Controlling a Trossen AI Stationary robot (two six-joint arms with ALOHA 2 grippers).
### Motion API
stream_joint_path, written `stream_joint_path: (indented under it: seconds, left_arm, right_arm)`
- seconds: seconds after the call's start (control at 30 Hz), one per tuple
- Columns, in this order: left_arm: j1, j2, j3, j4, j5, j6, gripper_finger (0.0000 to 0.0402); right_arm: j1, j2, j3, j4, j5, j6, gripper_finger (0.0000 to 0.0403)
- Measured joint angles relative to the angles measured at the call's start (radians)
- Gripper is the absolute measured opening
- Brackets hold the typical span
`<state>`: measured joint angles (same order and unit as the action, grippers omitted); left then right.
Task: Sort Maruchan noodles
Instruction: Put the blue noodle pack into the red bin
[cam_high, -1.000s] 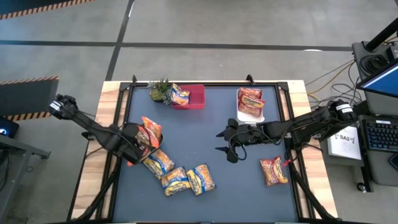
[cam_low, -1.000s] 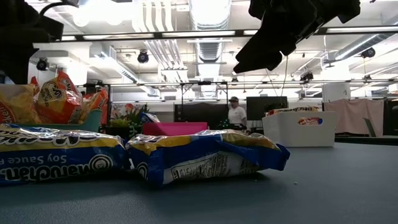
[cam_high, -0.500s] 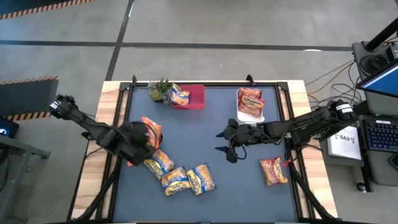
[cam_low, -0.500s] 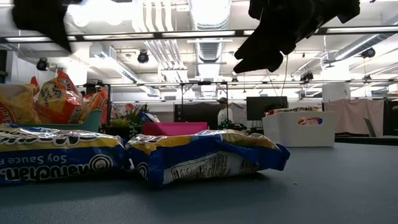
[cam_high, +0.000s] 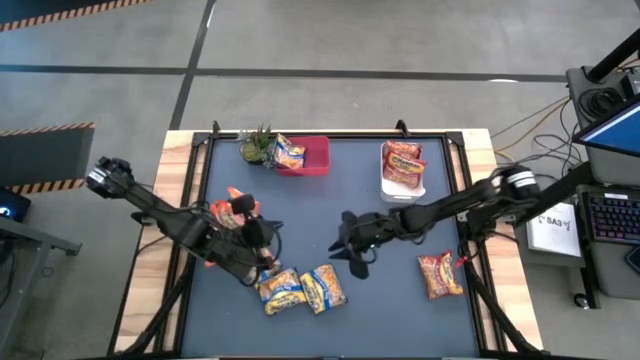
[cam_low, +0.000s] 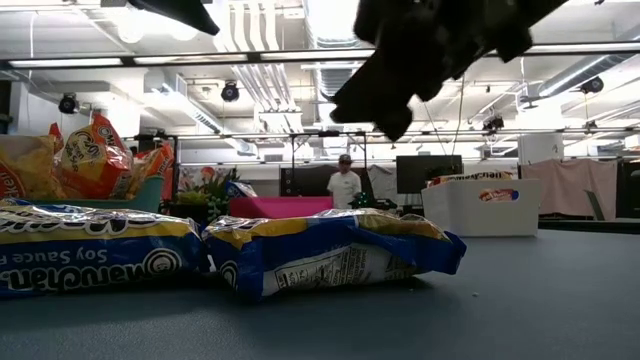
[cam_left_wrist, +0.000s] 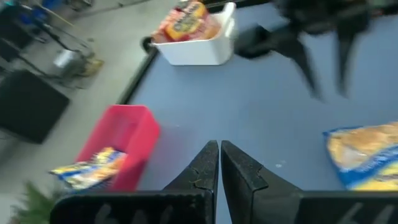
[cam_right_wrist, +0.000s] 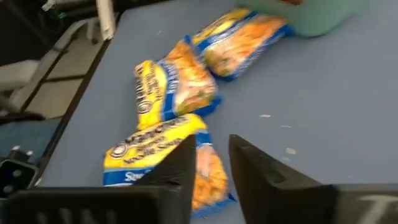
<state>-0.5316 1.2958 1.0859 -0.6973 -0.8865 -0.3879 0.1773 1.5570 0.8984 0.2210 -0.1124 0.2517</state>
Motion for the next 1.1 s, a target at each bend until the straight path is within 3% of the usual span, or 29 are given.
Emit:
stream_joint_path:
  seconds: [0.23, 0.73, 1.1]
  left_arm:
    - [0.000, 0.012, 0.000, 0.000, -0.058, 0.016, 0.0001]
    - [0.000, 0.012, -0.001, 0.015, -0.058, 0.006, 0.0001]
    - [0.000, 0.011, -0.002, 0.026, -0.074, 0.012, 0.0001]
  right_arm:
    - [0.037, 0.143, 0.113, -0.009, -0.079, -0.001, 0.0013]
    - [0.065, 0.337, 0.240, -0.080, -0.112, -0.026, 0.0009]
    - [0.032, 0.379, 0.256, -0.085, -0.139, -0.002, 0.0009]
